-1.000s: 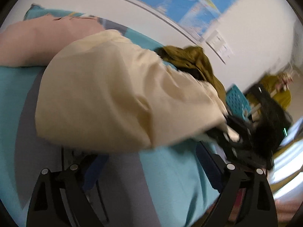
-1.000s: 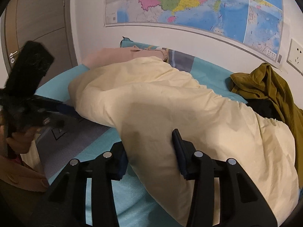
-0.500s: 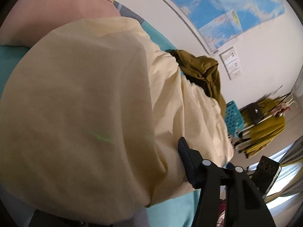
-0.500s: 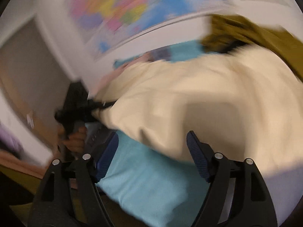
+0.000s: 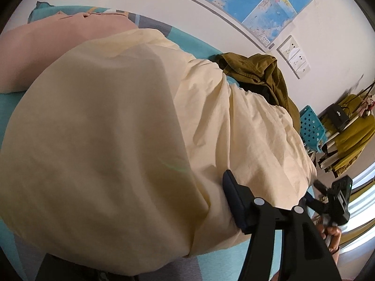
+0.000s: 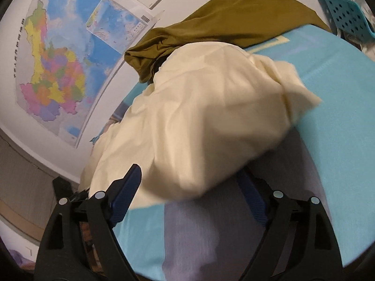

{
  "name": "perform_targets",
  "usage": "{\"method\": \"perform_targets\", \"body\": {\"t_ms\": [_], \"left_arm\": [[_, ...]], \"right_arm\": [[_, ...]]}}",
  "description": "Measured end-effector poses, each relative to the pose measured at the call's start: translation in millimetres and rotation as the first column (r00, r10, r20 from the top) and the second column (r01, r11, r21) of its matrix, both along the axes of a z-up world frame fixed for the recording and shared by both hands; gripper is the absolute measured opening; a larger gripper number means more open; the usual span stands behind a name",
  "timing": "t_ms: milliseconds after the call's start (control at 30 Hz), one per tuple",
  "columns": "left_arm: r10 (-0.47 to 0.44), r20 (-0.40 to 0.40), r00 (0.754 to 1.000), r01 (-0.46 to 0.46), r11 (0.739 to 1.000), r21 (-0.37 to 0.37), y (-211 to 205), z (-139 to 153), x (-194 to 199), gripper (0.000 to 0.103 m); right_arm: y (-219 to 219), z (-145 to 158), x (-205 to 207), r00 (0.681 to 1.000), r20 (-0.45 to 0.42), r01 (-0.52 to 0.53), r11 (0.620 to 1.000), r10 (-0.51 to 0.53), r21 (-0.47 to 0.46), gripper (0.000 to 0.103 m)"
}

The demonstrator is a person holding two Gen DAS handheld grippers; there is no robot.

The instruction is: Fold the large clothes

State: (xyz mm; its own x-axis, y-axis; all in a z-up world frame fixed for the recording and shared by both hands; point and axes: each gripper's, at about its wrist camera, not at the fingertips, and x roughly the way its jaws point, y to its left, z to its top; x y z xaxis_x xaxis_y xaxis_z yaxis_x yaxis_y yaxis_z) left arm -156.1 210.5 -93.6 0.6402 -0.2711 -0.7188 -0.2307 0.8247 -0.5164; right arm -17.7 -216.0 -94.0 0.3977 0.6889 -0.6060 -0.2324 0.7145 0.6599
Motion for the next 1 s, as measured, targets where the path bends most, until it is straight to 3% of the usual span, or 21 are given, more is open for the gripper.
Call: {"method": "perform_targets", "body": {"t_ms": [267, 367, 667, 700, 833, 900, 1000], "left_arm": [[-0.003, -0.014, 1.0, 0.004, 0.999, 0.043, -5, 3, 4, 0.063], [-0.006, -0.016, 1.0, 0.007, 0.998, 0.062, -8, 3, 6, 0.064], [-0.014, -0.009, 1.0, 0.015, 0.997, 0.082, -8, 3, 8, 0.068], [-0.017, -0.006, 1.0, 0.017, 0.996, 0.083, -8, 3, 8, 0.07], [-0.019, 0.008, 1.0, 0.019, 0.997, 0.075, -5, 2, 9, 0.074], [-0.018, 0.014, 1.0, 0.017, 0.997, 0.073, -5, 2, 11, 0.076], [-0.015, 0.024, 1.0, 0.013, 0.997, 0.072, -3, 2, 16, 0.077]], "right_arm": [[25, -5, 15, 0.999, 0.021, -0.028, 0.999, 0.027, 0.02, 0.085], [35, -5, 20, 0.999, 0.032, -0.037, 0.999, 0.037, -0.015, 0.085], [44, -6, 34, 1.0, 0.029, -0.006, 1.0, 0.007, -0.021, 0.085], [44, -5, 35, 1.0, 0.028, -0.004, 1.0, 0.005, -0.025, 0.083], [40, -10, 40, 1.0, 0.015, 0.001, 1.0, 0.0, -0.023, 0.056], [37, -13, 43, 1.0, 0.001, 0.0, 1.0, 0.0, 0.001, 0.051], [36, -15, 46, 1.0, -0.008, -0.002, 1.0, 0.002, 0.028, 0.053]]}}
